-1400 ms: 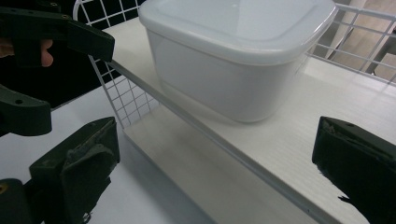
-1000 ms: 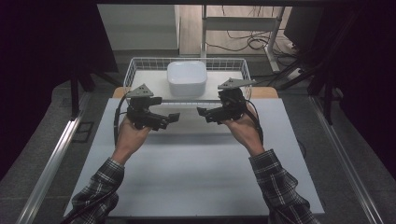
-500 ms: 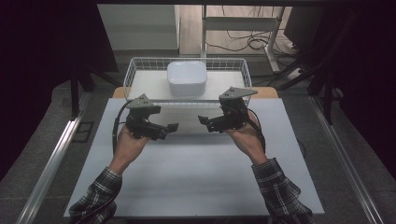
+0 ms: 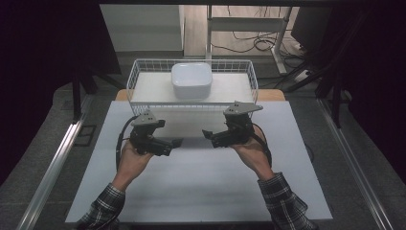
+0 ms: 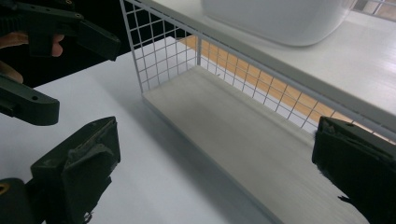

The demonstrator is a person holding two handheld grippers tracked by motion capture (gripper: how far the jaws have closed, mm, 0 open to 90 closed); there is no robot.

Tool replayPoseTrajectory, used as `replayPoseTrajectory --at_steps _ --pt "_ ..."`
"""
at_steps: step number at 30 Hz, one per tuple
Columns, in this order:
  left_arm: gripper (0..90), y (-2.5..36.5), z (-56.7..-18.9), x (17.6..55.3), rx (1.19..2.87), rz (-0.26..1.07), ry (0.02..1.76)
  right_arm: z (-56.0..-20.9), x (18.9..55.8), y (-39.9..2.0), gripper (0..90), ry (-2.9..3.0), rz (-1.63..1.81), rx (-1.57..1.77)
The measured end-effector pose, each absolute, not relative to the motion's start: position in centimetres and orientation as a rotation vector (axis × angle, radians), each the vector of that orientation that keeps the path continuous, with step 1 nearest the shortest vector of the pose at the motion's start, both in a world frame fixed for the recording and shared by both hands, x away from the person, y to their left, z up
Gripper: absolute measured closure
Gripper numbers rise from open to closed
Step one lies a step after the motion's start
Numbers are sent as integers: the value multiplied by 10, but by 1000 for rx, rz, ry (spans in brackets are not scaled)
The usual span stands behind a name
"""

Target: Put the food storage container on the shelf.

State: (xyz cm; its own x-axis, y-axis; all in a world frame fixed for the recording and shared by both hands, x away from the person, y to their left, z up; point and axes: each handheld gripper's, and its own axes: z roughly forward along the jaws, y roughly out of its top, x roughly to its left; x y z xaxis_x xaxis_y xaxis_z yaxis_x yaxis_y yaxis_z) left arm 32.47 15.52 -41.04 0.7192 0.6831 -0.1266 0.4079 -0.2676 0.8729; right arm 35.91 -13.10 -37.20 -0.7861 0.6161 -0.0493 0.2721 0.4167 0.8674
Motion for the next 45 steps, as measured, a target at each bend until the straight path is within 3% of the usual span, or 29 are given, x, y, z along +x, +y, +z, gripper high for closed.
replayPoseTrajectory --at_steps 18,45 --pt "23 164 -447 310 1901 304 901 -409 345 -146 0 2355 1301 769" --pt "23 182 -475 266 1889 329 938 -435 315 -181 0 2312 1281 829"
